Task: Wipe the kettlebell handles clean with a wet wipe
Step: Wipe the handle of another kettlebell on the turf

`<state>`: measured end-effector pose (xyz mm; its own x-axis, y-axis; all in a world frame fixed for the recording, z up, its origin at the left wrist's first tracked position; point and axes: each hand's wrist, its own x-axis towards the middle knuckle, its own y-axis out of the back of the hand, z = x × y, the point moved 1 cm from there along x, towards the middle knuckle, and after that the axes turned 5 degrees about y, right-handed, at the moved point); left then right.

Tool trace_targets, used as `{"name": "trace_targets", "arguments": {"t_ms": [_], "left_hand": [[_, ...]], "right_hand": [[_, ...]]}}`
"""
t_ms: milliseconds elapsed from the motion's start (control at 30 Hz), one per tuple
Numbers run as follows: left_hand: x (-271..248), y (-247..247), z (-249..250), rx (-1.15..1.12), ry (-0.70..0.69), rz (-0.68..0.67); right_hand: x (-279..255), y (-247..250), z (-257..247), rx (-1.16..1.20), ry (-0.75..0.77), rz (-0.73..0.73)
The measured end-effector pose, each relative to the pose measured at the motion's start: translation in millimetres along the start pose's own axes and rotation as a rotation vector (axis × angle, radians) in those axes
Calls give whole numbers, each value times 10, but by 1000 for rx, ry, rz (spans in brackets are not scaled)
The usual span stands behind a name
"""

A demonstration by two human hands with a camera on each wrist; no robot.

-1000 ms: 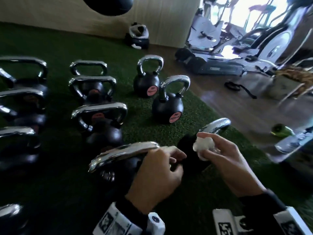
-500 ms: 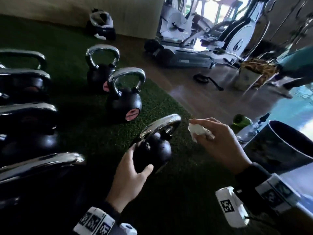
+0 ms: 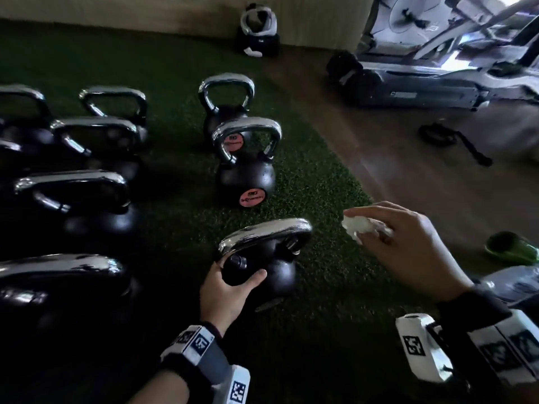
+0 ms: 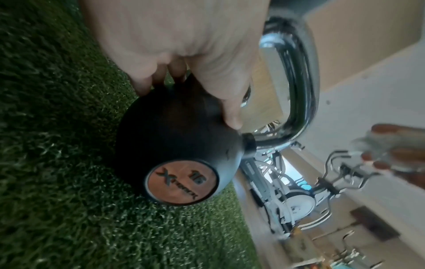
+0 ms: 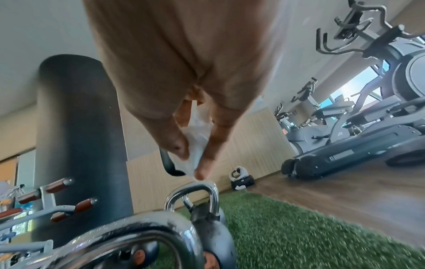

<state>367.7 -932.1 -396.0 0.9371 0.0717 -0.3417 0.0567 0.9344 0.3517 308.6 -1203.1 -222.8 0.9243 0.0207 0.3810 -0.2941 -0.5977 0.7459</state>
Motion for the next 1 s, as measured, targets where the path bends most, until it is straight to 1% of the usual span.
{"name": "trace_targets", "arguments": {"t_ms": [67,133,200,267,400,433,500,567,700,767,833,1000], "left_hand": [[9,-28,3,22,12,24],[22,-16,30,55,16,20],[19,-2,50,81,28,13],[3,-7,58,95,44,7],[7,0,92,114,52,-7],[6,8,108,122,58,-17],[5,10,122,135,67,-35],[-8,5,104,141,74,-36],[28,5,116,131,64,-46],[53,2,93,122,67,-50],[64,2,82,118,70,-56],[78,0,49,94,85,-65]], "right_hand": [[-37,116,66,17,-3,-49],[-108,233,130,63,-24,-88],[-143,302,160,73,-51,-79],[-123,294,130,64,-85,-35],[-11,71,-114,32,-88,-27],[23,13,-179,54,-105,-27],[94,-111,-313,204,-174,-28],[123,-293,-426,329,-202,-11],[135,-656,-485,208,-124,231],[119,-778,-477,158,-63,309],[78,-880,-501,140,-19,329],[69,-1126,-493,60,55,288]]}}
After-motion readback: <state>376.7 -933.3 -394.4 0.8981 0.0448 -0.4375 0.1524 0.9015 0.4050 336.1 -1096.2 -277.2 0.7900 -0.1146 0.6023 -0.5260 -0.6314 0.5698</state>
